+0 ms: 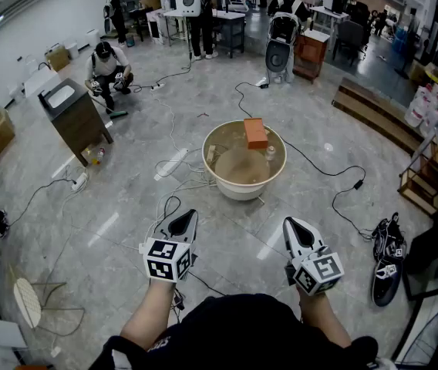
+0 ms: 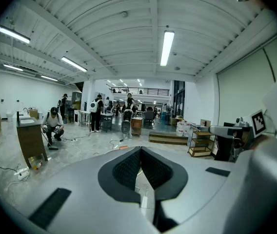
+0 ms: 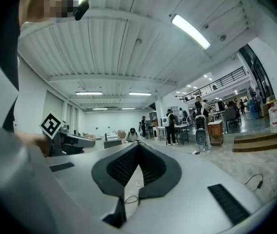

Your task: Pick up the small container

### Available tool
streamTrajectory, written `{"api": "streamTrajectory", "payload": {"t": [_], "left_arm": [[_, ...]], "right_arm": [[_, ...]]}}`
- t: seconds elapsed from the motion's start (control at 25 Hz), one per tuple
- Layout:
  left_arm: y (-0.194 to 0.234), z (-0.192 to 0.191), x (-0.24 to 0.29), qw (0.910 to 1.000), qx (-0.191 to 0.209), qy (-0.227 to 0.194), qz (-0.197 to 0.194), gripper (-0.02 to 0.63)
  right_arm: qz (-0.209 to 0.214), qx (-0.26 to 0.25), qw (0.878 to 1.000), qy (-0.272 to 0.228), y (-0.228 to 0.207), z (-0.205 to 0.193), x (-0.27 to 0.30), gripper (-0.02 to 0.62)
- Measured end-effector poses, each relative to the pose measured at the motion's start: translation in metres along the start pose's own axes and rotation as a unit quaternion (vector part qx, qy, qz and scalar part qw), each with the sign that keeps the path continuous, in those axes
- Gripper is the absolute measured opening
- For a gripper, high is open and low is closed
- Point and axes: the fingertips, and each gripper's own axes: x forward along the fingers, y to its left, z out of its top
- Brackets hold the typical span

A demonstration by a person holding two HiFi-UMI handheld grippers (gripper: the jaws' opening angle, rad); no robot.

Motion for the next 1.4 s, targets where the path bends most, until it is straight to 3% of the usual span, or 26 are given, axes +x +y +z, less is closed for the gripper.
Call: {"api": "streamTrajectory", "payload": {"t": [0.56, 0.92, 1.4], "left_arm": [[-0.029, -0.004, 0.023, 0.9998, 0.013, 0.006, -0.016, 0.012], [-0.076, 0.000, 0.051, 0.9993, 0.022, 0.006, -0.029, 0.012], [-0.155, -0.010, 0.071, 0.9991, 0.028, 0.016, -0.029, 0.012]], "right_arm": [[-0.015, 0.008, 1.000, 0.002, -0.021, -0.010, -0.021, 0.011], [-0.030, 0.033, 0.999, -0.007, -0.060, -0.001, -0.058, 0.014], [-0.025, 0.055, 0.998, 0.005, -0.115, -0.025, -0.124, 0.014]]}}
